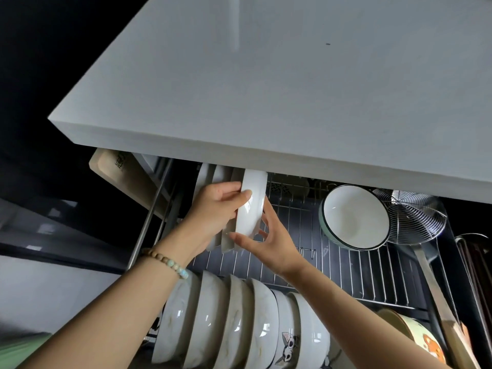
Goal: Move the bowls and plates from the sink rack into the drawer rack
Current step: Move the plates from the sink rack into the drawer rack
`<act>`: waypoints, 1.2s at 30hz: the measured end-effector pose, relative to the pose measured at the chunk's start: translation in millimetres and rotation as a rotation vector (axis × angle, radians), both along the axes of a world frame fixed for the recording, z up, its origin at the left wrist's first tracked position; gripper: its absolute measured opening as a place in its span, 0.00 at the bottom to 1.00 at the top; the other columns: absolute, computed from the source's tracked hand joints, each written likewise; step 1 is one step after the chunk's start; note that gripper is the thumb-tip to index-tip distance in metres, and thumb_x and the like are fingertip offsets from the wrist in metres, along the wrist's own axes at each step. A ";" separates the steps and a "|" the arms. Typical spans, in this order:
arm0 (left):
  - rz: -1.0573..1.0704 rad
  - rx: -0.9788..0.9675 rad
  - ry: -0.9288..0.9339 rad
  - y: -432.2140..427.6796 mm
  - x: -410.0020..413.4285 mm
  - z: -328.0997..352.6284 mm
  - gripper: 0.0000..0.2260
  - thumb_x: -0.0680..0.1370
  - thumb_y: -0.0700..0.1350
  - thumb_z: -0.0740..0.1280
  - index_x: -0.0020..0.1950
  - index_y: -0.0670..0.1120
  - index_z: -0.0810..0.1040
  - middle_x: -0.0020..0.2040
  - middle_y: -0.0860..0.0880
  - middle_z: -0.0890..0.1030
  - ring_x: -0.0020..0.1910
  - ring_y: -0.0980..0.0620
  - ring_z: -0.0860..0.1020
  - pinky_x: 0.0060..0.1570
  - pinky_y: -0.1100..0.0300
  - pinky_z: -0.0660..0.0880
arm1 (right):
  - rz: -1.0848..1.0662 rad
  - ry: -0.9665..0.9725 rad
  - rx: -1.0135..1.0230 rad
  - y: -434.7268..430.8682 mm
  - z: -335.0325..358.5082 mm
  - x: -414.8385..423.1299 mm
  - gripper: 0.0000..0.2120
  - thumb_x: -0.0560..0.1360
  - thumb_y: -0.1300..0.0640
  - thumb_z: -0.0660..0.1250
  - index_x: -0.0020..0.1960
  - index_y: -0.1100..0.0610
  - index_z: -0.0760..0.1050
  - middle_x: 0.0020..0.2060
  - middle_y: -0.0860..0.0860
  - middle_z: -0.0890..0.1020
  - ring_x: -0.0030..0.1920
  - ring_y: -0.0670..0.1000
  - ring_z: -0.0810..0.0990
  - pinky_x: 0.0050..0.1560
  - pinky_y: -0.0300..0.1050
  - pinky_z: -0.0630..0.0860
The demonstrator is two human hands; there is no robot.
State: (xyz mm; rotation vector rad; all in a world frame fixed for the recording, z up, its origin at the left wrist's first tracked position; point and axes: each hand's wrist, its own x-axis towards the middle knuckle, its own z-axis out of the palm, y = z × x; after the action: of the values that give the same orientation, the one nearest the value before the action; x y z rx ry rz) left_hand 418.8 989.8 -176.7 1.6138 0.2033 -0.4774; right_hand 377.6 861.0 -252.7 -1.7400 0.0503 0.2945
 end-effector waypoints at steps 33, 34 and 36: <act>-0.478 1.098 -0.734 15.9 13.3 -3.8 0.29 0.72 0.58 0.68 0.72 0.57 0.65 0.68 0.50 0.68 0.70 0.48 0.62 0.67 0.50 0.60 | 0.093 0.138 -0.034 -25.2 -18.5 0.0 0.43 0.70 0.48 0.74 0.75 0.35 0.52 0.70 0.33 0.65 0.74 0.46 0.62 0.73 0.51 0.63; -0.503 1.119 -0.725 16.4 14.2 -5.5 0.29 0.73 0.59 0.66 0.72 0.59 0.63 0.70 0.51 0.66 0.72 0.48 0.59 0.68 0.50 0.58 | 0.099 0.141 -0.040 -26.0 -17.5 0.6 0.42 0.70 0.50 0.74 0.74 0.34 0.52 0.68 0.30 0.65 0.74 0.45 0.62 0.74 0.51 0.61; -0.522 1.120 -0.717 18.0 16.3 -8.1 0.29 0.73 0.60 0.65 0.73 0.60 0.61 0.73 0.52 0.63 0.74 0.49 0.55 0.71 0.47 0.53 | 0.110 0.143 -0.039 -27.2 -14.7 0.9 0.42 0.71 0.51 0.73 0.75 0.37 0.50 0.67 0.30 0.63 0.74 0.45 0.60 0.75 0.49 0.59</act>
State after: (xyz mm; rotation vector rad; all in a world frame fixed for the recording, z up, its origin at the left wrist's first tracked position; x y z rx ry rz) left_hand 435.1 1007.9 -184.8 2.8469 -0.6228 -0.1091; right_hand 378.4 833.8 -267.3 -1.7607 0.0649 0.5018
